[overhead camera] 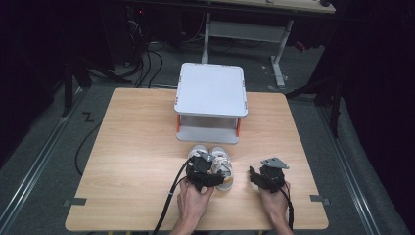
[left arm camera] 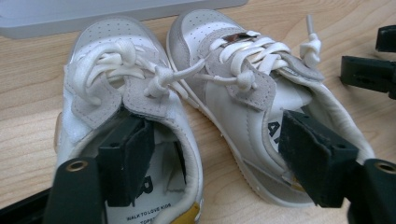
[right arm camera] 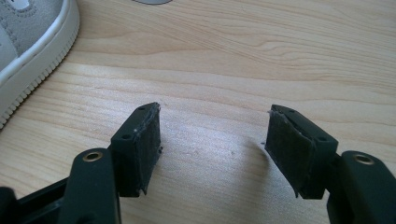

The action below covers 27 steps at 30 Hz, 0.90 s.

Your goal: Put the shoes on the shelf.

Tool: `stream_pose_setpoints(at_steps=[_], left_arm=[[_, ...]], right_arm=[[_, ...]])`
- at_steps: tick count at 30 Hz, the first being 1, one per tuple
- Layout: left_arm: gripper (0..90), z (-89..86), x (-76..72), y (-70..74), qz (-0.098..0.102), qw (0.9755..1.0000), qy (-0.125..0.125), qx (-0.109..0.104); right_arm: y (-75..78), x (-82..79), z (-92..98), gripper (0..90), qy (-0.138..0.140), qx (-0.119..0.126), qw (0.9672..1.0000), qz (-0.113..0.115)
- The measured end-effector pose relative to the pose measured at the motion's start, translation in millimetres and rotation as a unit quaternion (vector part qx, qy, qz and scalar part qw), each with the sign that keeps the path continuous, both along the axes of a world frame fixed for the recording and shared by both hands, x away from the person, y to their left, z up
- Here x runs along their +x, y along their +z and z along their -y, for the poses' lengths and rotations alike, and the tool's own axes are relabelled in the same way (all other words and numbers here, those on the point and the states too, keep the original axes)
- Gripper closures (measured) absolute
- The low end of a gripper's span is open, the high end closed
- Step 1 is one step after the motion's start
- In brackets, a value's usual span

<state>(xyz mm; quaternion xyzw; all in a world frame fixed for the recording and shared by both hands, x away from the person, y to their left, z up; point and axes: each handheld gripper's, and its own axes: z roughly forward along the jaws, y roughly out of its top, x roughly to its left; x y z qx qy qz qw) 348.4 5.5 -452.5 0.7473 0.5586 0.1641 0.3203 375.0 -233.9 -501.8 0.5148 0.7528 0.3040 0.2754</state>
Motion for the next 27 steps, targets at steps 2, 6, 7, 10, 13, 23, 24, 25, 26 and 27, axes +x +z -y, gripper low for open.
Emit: stream_pose_setpoints(at_steps=[2, 6, 7, 10, 13, 23, 24, 25, 26, 27], left_arm=[[36.6, 0.7, -0.2, -1.4, 0.000, 1.0000, 0.000, -0.006], [52.6, 3.5, -0.1, -4.0, 0.003, 0.9999, -0.008, 0.005], [54.8, 3.5, -0.1, -4.0, 0.003, 0.9999, -0.008, 0.005], [65.3, 2.0, 0.4, -4.6, 0.002, 0.9999, -0.008, 0.010], [73.6, -3.3, -1.8, -6.4, 0.015, 0.9998, -0.012, 0.010], [79.4, -6.6, -3.0, -6.2, 0.029, 0.9991, -0.025, 0.020], [79.6, -6.9, -3.1, -6.2, 0.029, 0.9989, -0.029, 0.021], [79.9, -7.5, -3.2, -6.1, 0.030, 0.9988, -0.032, 0.023], [80.1, -8.4, -3.2, -5.7, 0.030, 0.9986, -0.035, 0.025], [80.3, -9.6, -3.4, -5.3, 0.029, 0.9986, -0.037, 0.025]], right_arm=[[0.0, -0.1, -0.1, 35.0, 0.000, 0.000, 1.0000, 0.000], [0.0, -0.1, -0.2, 35.0, 0.000, 0.000, 1.0000, 0.000], [0.0, -0.1, -0.2, 35.0, 0.000, 0.000, 1.0000, 0.000], [0.0, -0.1, -0.2, 35.0, 0.000, -0.001, 1.0000, 0.001], [0.0, -0.1, -0.2, 35.0, 0.000, -0.001, 1.0000, 0.001], [0.0, 0.0, -0.1, 35.0, 0.000, 0.000, 1.0000, 0.000], [0.0, 0.0, -0.1, 35.0, 0.000, -0.001, 1.0000, 0.001], [0.0, -0.1, -0.3, 35.0, 0.000, -0.001, 1.0000, 0.001], [0.0, -0.1, -0.3, 35.0, -0.001, -0.001, 1.0000, 0.001], [0.0, -0.1, -0.3, 35.0, 0.000, -0.001, 1.0000, 0.001]])
